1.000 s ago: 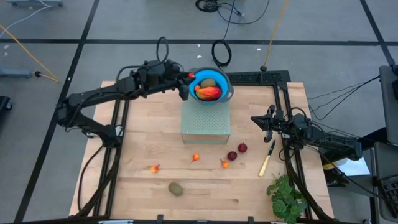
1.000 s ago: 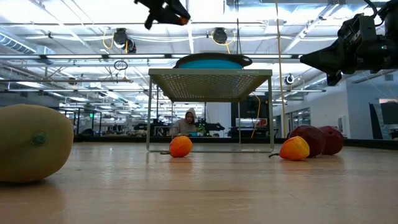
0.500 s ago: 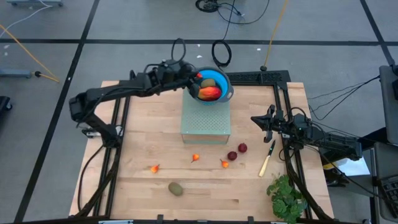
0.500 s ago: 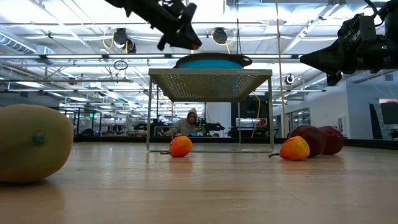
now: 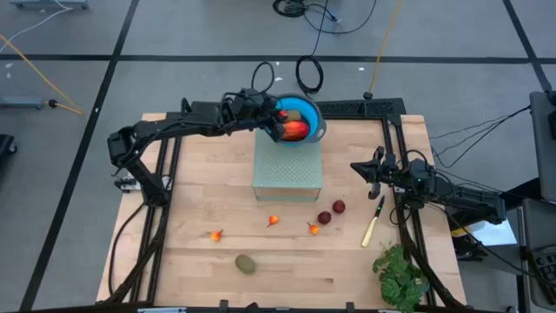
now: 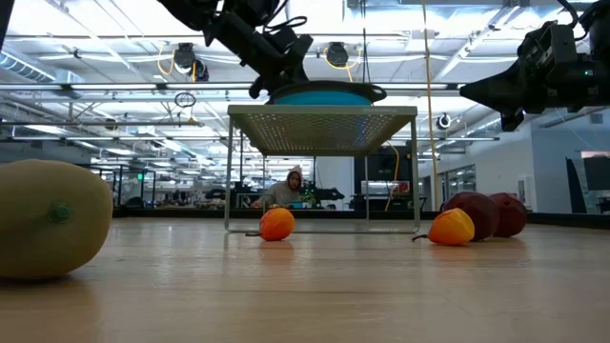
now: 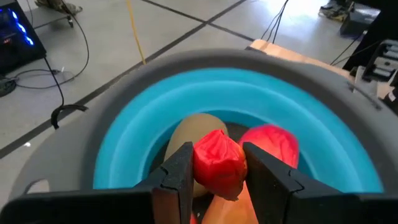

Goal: Pick & Place Fruit
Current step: Put the pear into the blue strainer bowl on the shelf

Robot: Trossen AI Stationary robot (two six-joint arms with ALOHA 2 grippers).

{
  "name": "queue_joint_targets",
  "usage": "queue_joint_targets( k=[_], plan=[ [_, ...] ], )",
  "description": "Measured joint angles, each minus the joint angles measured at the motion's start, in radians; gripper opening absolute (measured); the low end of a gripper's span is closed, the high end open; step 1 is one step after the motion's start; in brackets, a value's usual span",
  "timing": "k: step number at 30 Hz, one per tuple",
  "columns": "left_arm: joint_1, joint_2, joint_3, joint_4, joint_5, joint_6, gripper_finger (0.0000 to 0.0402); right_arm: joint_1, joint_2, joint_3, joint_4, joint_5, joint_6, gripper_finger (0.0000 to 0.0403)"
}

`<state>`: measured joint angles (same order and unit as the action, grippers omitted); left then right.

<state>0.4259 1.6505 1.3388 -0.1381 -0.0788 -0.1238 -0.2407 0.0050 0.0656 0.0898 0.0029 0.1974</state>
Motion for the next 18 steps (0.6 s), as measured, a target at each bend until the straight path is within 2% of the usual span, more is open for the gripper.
queue_joint_targets(
  k=[18],
  plan=[
    [-0.001, 0.0, 0.0, -0.052, -0.008, 0.028, 0.0118, 0.0, 0.0, 0.0, -0.001, 0.0, 0.0, 0.0]
  ],
)
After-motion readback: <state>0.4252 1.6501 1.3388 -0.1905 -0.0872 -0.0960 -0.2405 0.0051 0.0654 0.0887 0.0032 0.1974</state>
